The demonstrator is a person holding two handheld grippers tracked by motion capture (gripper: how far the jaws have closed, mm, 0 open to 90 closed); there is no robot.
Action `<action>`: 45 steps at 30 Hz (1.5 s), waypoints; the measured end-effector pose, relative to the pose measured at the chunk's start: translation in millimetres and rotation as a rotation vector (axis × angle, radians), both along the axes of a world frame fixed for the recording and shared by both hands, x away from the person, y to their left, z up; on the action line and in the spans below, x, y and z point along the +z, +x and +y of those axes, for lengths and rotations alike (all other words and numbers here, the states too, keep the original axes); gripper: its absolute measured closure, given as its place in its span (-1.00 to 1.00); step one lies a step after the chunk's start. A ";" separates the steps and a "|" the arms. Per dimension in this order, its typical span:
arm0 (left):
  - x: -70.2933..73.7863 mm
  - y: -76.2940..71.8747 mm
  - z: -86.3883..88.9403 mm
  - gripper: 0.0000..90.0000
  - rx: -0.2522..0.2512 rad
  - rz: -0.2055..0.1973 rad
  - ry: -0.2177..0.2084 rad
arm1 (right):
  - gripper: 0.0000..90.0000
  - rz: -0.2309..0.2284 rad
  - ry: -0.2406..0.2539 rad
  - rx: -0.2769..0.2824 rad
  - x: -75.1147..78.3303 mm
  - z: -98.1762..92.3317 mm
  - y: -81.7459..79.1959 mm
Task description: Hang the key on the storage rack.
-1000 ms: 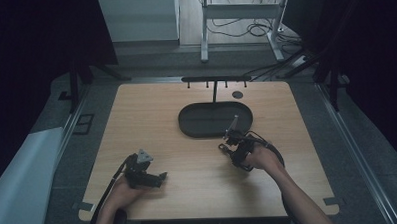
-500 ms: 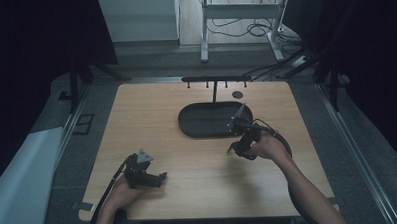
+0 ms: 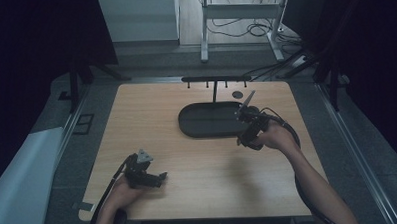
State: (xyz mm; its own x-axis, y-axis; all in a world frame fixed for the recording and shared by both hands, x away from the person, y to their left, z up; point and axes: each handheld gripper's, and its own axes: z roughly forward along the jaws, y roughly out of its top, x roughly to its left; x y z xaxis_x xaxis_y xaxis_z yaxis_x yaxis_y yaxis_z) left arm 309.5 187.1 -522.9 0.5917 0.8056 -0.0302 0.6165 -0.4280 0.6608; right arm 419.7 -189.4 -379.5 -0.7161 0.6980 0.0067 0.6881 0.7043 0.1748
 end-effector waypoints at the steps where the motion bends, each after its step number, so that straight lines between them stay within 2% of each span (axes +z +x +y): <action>1: 0.0 0.0 0.0 -1.00 0.000 0.000 0.000 | 0.08 -0.004 0.000 -0.003 3.0 -1.6 1.8; 22: 0.4 0.2 0.2 -1.00 -0.003 0.005 0.002 | 0.08 -0.051 0.036 -0.112 60.2 -21.3 37.0; 37: 0.2 0.3 0.3 -1.00 -0.005 0.002 0.003 | 0.08 -0.059 0.033 -0.190 84.0 -23.4 66.2; 45: 0.2 0.2 0.1 -1.00 -0.003 0.003 0.002 | 0.08 -0.082 0.043 -0.220 99.6 -21.1 78.8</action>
State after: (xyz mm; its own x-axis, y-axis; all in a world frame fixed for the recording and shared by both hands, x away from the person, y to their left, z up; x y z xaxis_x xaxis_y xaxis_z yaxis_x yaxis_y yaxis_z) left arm 309.7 187.3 -522.7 0.5941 0.8038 -0.0303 0.6171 -0.4313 0.6582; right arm 498.5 -210.5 -280.0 -0.5465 0.8373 -0.0124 0.8061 0.5300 0.2632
